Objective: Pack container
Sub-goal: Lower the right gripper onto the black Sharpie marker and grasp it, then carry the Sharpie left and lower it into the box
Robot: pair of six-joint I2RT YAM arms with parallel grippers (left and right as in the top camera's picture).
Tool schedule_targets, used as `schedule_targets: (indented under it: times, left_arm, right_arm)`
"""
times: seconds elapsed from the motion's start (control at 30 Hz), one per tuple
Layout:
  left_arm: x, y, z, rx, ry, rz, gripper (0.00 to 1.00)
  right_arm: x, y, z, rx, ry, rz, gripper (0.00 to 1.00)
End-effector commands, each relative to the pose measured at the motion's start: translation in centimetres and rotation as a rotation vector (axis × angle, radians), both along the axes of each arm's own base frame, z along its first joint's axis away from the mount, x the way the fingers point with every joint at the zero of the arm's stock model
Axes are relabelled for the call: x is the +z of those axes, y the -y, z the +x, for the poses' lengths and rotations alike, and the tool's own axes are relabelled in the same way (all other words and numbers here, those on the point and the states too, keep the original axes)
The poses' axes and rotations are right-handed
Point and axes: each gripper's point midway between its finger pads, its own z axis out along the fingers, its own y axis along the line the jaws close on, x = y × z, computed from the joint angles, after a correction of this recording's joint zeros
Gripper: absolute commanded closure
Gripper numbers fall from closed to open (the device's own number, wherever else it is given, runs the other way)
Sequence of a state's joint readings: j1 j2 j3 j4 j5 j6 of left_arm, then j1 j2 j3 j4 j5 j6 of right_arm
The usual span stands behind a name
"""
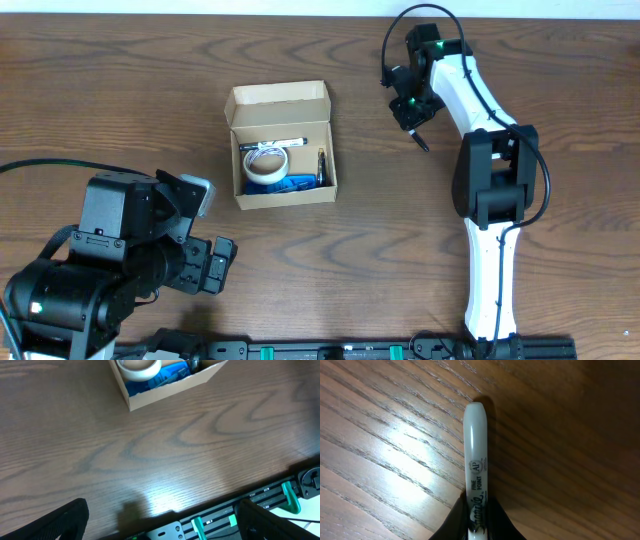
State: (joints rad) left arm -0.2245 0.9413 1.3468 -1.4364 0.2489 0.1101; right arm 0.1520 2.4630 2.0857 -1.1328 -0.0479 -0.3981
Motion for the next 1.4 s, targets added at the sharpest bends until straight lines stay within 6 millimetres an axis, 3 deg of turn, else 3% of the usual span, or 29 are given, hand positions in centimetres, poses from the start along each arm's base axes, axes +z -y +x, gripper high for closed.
schedule_targets:
  times: [0.0, 0.13, 0.27, 0.37, 0.57, 0.63, 0.77, 0.87, 1.03, 1.37]
  left_arm:
    - [0.5, 0.1, 0.0, -0.016, 0.017, -0.002, 0.05]
    - [0.5, 0.1, 0.0, -0.016, 0.017, -0.002, 0.05]
    - [0.5, 0.1, 0.0, -0.016, 0.017, -0.002, 0.05]
    - [0.5, 0.1, 0.0, -0.016, 0.017, -0.002, 0.05]
    - [0.5, 0.1, 0.0, -0.016, 0.017, -0.002, 0.05]
    - [0.5, 0.1, 0.0, -0.016, 0.017, -0.002, 0.05]
    - [0.5, 0.1, 0.0, -0.016, 0.017, -0.002, 0.05]
    - [0.5, 0.1, 0.0, -0.016, 0.017, -0.002, 0.05]
    - [0.5, 0.1, 0.0, -0.016, 0.017, -0.002, 0.05]
    - [0.5, 0.1, 0.0, -0.016, 0.017, -0.002, 0.05]
  right_arm:
    - [-0.9, -1.1, -0.6, 0.015, -0.024, -0.003, 0.99]
    - [0.7, -1.8, -0.4, 0.028, 0.000, 0.002, 0.99]
    - [4.4, -2.7, 0.3, 0.040, 0.056, 0.013, 0.99]
    - [8.2, -3.5, 0.9, 0.053, 0.122, 0.029, 0.99]
    - [17.9, -6.4, 1.4, 0.104, 0.327, 0.085, 0.99]
    - [20.9, -7.8, 1.0, 0.146, 0.398, 0.103, 0.99]
    - [24.4, -11.7, -1.1, 0.314, 0.470, 0.153, 0.99]
    - [25.3, -14.7, -2.8, 0.428, 0.490, 0.166, 0.99]
    - [24.9, -19.6, -6.1, 0.674, 0.474, 0.196, 0.99]
    - [23.0, -25.0, -12.3, 1.117, 0.392, 0.279, 0.99]
